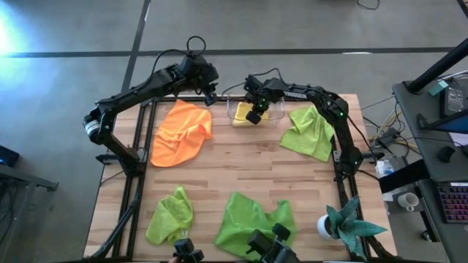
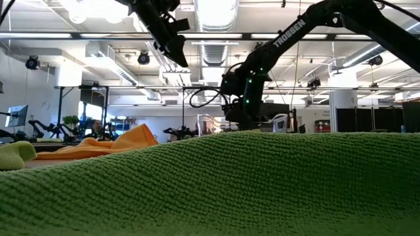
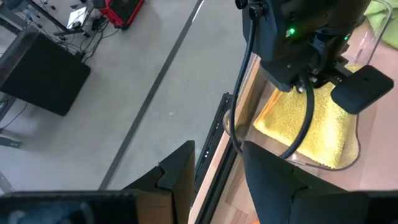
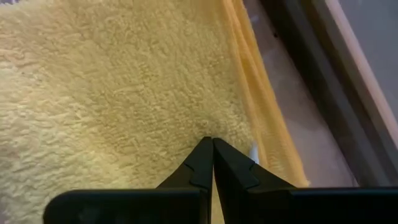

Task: Fold microfiber towels
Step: Put the yellow microfiber cloth into the transparent bin

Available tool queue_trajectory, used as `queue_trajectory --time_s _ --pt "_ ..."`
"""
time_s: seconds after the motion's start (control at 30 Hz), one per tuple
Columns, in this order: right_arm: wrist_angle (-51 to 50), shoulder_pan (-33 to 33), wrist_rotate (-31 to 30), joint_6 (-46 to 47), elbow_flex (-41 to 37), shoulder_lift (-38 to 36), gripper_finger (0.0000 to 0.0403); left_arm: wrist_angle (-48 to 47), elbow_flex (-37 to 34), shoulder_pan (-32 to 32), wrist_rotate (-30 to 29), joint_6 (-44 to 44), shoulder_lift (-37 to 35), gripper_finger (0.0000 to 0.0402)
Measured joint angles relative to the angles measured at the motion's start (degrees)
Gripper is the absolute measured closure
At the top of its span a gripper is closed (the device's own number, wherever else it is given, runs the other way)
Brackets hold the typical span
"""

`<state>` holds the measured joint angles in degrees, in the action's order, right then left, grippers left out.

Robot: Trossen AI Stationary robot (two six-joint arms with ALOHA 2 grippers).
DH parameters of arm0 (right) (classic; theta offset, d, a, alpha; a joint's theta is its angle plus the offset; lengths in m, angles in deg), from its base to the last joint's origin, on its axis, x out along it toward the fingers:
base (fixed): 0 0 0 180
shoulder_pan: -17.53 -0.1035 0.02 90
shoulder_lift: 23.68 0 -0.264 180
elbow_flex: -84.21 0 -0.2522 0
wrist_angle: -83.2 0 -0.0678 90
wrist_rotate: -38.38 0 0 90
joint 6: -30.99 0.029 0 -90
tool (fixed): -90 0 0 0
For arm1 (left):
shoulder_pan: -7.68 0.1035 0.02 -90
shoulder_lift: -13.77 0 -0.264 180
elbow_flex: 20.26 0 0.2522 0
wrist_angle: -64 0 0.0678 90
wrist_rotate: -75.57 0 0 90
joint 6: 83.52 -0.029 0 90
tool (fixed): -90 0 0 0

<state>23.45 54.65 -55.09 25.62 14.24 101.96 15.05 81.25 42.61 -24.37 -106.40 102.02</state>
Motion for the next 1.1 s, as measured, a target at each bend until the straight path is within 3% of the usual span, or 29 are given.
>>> queue_trajectory --time_s 0.37,0.7,1.1 --pt "-5.9 0.3 3.4 0.4 0.4 -2.3 0.0394 -0.1 0.0 0.0 0.0 0.0 0.0 0.0281" --pt "-4.5 0.0 6.9 1.7 -0.9 -1.1 0.0394 0.0 0.0 0.0 0.0 0.0 0.0 0.0281" --pt "-2.8 0.0 10.8 18.1 -0.9 -0.2 0.0394 0.1 0.0 0.0 0.0 0.0 0.0 0.0281"
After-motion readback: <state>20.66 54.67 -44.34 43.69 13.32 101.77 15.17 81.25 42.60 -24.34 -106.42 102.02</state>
